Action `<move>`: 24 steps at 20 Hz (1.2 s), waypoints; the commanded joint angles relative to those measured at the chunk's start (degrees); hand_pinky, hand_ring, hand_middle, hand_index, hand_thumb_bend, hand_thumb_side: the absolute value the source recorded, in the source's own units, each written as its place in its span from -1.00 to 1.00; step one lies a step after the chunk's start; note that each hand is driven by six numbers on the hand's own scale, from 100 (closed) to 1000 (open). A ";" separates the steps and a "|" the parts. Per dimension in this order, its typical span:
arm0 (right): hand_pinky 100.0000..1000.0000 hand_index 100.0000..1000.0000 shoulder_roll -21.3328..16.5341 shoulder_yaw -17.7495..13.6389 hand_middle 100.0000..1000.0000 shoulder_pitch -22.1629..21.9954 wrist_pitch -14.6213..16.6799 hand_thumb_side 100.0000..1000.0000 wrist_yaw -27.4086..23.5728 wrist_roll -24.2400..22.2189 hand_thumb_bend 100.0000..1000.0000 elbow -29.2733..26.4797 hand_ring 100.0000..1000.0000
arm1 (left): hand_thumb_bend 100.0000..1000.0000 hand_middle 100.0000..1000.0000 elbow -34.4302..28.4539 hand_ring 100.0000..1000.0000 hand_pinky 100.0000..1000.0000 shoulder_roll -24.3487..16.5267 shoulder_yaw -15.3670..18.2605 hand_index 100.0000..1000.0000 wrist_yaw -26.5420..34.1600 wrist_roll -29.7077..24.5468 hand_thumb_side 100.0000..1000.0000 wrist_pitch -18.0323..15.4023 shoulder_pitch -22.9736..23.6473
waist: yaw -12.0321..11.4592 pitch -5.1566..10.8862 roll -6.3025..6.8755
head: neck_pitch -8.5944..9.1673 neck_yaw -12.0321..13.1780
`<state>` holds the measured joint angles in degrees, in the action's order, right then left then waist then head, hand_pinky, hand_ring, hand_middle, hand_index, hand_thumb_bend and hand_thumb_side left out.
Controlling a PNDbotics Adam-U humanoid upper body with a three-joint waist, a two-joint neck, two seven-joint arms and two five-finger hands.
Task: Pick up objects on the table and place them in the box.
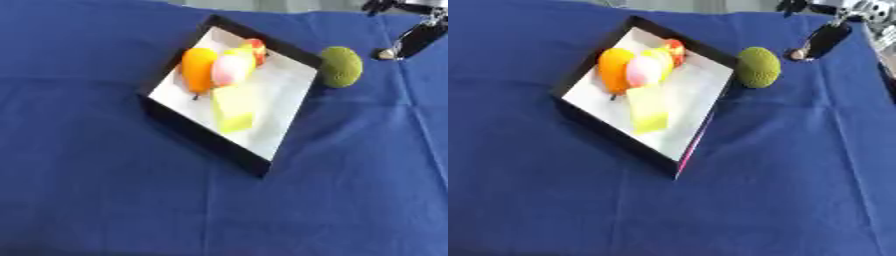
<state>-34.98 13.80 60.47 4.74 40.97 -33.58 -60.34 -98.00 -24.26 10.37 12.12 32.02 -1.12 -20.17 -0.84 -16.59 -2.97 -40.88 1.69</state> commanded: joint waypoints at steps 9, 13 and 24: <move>0.95 0.85 2.49 0.20 0.64 1.80 1.03 -1.00 4.53 1.63 -0.34 4.43 0.87 | -0.82 0.71 -0.59 0.51 0.41 -0.68 0.14 0.70 0.37 -0.29 0.36 0.00 -1.03 | -0.46 1.18 0.45 | 0.85 -0.41; 0.95 0.86 3.27 0.17 0.64 1.96 1.36 -0.99 6.10 1.71 -0.34 5.78 0.87 | -0.82 0.72 -0.61 0.51 0.41 -0.67 0.13 0.70 0.43 -0.33 0.36 -0.02 -1.10 | -0.50 1.14 0.46 | 0.92 -0.43; 0.87 0.79 4.92 1.10 0.49 2.05 2.98 -0.86 8.08 0.97 -0.31 7.29 0.74 | -0.82 0.72 -0.62 0.51 0.41 -0.70 0.11 0.70 0.60 -0.39 0.37 -0.06 -1.34 | -0.69 0.77 0.47 | 1.07 -0.49</move>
<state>-29.35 14.90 61.12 7.39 48.64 -32.54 -52.80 -98.00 -23.82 10.36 12.56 31.82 -0.99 -20.72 -1.47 -16.65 -2.97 -40.64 1.38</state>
